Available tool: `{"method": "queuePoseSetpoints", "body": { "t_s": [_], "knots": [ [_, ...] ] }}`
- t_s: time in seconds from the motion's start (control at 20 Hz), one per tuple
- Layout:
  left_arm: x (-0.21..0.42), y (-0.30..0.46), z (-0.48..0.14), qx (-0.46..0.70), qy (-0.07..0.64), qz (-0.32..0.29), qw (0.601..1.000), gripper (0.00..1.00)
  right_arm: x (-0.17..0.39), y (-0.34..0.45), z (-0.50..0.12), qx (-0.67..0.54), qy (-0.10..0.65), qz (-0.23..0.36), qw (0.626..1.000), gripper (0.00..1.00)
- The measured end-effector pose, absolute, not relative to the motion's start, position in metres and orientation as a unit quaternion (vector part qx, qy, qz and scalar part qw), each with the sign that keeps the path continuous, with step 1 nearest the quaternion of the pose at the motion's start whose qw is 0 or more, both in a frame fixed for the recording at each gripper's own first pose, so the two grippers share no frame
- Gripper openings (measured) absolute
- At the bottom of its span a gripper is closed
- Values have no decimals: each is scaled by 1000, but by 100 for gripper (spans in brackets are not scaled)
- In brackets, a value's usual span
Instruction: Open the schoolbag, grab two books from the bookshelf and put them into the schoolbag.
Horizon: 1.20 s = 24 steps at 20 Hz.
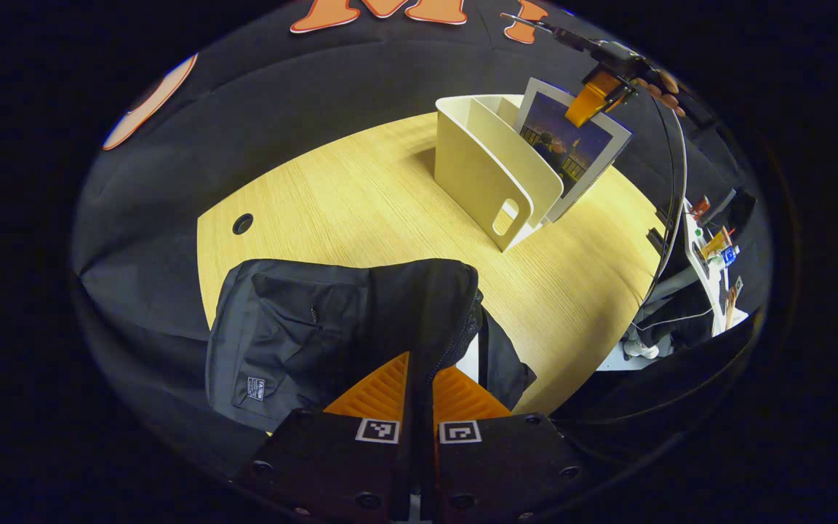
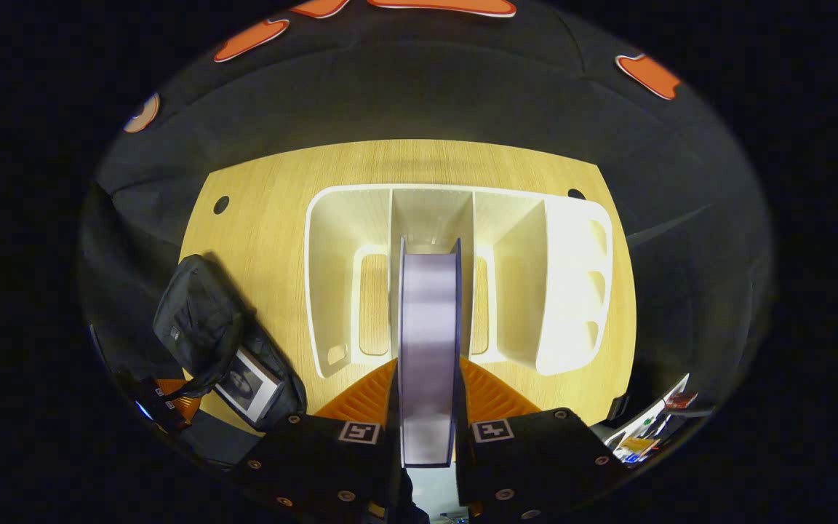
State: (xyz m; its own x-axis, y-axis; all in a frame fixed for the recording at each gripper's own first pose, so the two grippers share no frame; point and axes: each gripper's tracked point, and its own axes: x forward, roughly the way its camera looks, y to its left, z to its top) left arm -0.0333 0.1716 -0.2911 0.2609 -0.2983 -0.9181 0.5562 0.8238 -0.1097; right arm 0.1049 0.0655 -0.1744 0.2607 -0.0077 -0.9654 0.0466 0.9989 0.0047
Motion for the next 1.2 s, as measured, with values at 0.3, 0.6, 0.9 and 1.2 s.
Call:
{"method": "queuePoseSetpoints", "body": {
  "t_s": [0.3,0.6,0.9,1.2],
  "knots": [
    [-34,174,-288,130,530,-295,784,6,51,67,-163,51,598,-44,798,31],
    [-33,174,-284,134,521,-309,784,6,-4,79,-156,100,584,-58,804,31],
    [-30,173,-279,145,512,-325,782,6,-53,104,-155,165,564,-60,807,31],
    [-21,169,-271,148,502,-336,783,6,-81,146,-150,240,530,-38,812,31]
  ]
}}
